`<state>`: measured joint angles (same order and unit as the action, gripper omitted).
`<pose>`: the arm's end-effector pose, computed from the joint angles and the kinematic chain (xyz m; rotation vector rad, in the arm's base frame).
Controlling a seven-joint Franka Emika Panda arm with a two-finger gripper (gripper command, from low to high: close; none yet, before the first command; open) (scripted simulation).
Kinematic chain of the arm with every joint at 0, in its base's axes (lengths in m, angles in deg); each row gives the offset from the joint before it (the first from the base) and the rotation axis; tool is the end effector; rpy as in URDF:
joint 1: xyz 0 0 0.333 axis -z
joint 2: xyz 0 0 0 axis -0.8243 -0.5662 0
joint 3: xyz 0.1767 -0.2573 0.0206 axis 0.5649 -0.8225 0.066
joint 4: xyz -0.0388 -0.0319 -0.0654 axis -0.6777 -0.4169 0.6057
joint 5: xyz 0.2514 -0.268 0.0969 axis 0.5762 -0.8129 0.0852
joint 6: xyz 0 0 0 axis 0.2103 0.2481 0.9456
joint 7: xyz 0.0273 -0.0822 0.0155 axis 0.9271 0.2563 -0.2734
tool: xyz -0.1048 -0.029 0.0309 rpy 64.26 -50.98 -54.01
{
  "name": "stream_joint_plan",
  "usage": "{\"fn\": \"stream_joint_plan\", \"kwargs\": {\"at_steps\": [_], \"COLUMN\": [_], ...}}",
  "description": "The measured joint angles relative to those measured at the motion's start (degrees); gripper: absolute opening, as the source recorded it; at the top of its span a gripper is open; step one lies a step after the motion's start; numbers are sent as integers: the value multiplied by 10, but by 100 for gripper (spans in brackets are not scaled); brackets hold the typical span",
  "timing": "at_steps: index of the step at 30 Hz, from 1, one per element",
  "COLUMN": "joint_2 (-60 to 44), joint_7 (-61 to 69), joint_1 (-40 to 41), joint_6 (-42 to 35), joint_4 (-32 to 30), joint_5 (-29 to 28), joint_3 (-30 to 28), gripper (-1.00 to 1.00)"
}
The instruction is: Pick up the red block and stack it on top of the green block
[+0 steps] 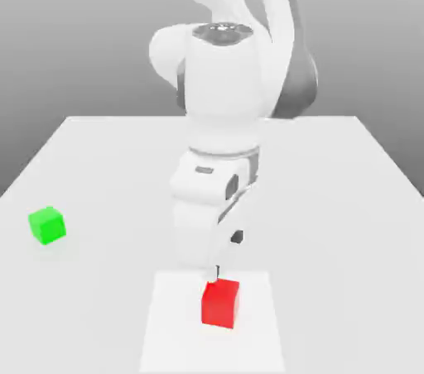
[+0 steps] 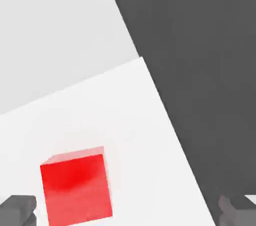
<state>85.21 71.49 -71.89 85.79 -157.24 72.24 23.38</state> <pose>0.4000 0.0153 0.2249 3.0382 0.7953 0.0379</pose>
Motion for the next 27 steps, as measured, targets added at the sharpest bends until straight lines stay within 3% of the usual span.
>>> {"fn": "stream_joint_plan", "kwargs": {"at_steps": [6,7,14,20,27], "joint_2": [-121,-138,-141,-30,30], "joint_7": [82,89,90,32,171], "joint_1": [34,45,47,28,194], "joint_6": [96,111,111,20,-19], "joint_4": [10,12,12,-5,-18], "joint_5": [80,89,90,11,-59], "joint_3": [51,64,66,26,-56], "gripper": [0,-100,-100,-100,-100]}}
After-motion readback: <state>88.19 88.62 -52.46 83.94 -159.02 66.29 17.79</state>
